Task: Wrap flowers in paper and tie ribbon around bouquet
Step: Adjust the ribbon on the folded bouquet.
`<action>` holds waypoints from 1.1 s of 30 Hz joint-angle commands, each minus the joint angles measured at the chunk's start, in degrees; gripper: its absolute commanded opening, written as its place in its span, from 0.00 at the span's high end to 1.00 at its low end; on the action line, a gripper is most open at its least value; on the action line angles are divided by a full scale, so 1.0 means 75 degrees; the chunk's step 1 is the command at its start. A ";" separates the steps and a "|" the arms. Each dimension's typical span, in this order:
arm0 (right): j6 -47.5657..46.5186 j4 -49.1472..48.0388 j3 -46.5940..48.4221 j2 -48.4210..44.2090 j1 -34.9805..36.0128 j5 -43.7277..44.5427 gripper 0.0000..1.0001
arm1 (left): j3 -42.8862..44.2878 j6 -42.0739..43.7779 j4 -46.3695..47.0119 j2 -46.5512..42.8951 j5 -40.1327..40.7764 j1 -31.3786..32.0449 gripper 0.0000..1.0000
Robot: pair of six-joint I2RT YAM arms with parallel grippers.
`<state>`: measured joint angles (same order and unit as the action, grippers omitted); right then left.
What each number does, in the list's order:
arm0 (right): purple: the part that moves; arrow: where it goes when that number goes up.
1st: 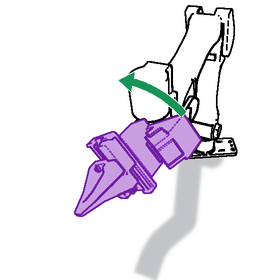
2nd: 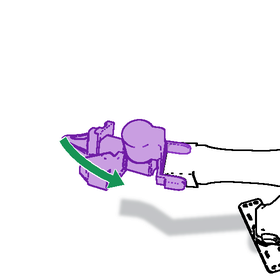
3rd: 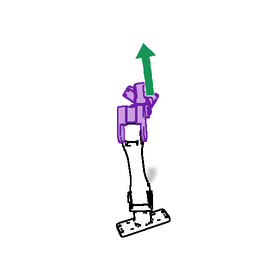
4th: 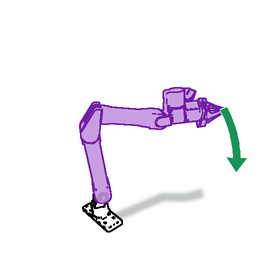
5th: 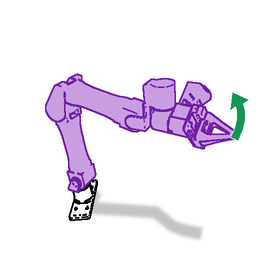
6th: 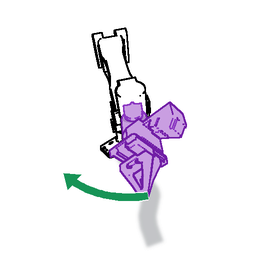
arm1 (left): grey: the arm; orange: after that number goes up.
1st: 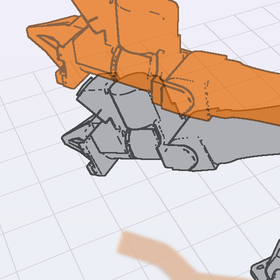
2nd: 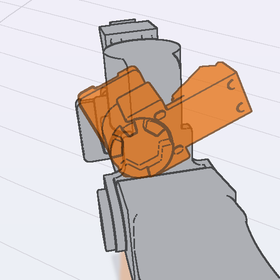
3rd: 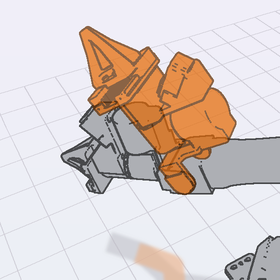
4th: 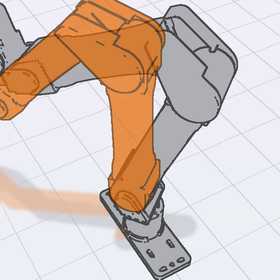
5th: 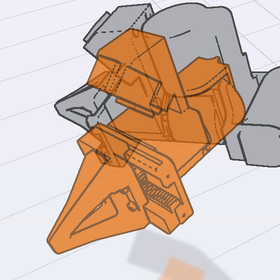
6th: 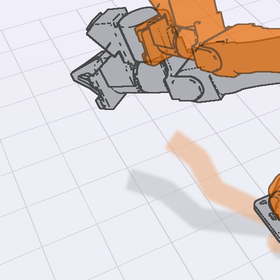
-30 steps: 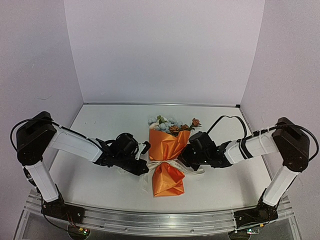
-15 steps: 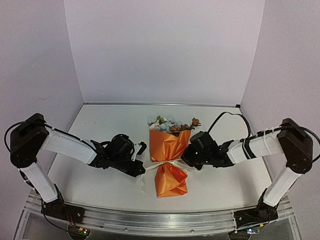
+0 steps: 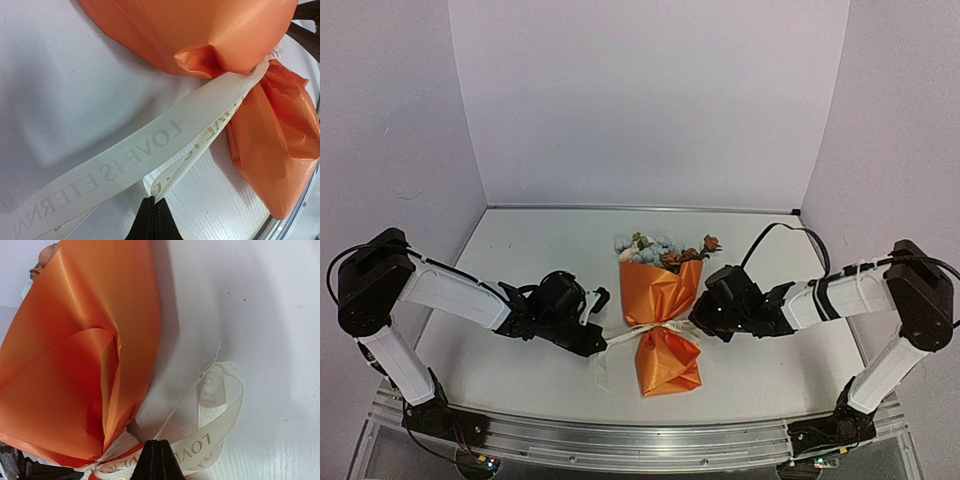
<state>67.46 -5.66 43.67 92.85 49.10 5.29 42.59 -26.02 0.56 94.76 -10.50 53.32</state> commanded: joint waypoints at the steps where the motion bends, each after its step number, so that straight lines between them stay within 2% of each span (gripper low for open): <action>1: -0.0120 0.0584 -0.0207 -0.0336 -0.0160 0.0781 1.00 | -0.0063 -0.0081 -0.0392 -0.0115 -0.0005 -0.0067 1.00; 19: -0.0594 0.1563 -0.0402 -0.1122 -0.0164 0.1727 1.00 | -0.0061 -0.0091 -0.0299 -0.0042 -0.0164 -0.0102 1.00; 26: -0.0835 0.1718 -0.0375 -0.1216 -0.0187 0.1820 1.00 | -0.0083 -0.0070 -0.0312 -0.0048 -0.0194 -0.0113 1.00; 33: -0.1434 0.2028 0.0073 -0.1123 -0.0304 0.1431 1.00 | -0.0097 0.0005 -0.0419 -0.0161 -0.0168 -0.0174 1.00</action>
<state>60.57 5.59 41.16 85.52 48.06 14.06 42.59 -26.00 0.49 94.76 -12.33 52.92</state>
